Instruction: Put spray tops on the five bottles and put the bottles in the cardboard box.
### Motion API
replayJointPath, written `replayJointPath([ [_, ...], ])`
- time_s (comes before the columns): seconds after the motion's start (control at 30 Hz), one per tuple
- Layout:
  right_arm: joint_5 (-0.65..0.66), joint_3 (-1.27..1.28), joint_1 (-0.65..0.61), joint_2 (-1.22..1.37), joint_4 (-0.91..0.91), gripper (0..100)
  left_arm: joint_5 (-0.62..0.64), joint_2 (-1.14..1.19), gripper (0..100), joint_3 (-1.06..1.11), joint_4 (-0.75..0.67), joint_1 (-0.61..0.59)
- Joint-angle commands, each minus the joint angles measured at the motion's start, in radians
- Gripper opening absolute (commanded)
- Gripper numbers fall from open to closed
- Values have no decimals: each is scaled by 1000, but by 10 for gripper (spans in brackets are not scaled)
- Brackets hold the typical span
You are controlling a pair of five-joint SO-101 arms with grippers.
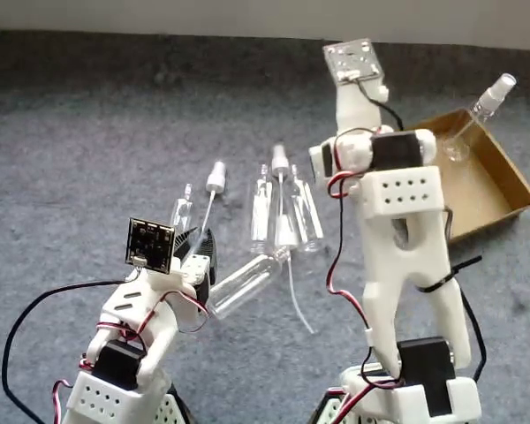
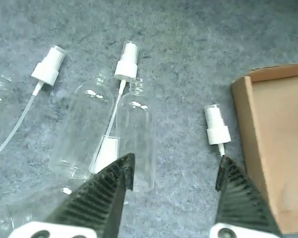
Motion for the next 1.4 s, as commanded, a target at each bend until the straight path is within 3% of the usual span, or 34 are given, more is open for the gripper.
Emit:
replayJointPath([
  [0.0,9,110,-48,-44,-163,229,-11,-12,7,-13,-17,-15],
  [0.23,8,272,-58,-41,-395,229,-11,-12,7,-10,-15,-10],
  [0.43,-130,213,-56,50,-409,229,-11,-12,7,5,-20,-7],
  [0.57,-144,84,-58,205,-401,229,-11,-12,7,5,-18,-5],
  [0.9,-146,-403,-70,535,-107,229,-11,-12,7,7,-15,21],
  [1.07,-144,-582,-79,673,7,229,-98,-12,7,7,-15,22],
  [1.37,-146,-857,-81,858,232,231,-100,-12,7,8,-15,51],
])
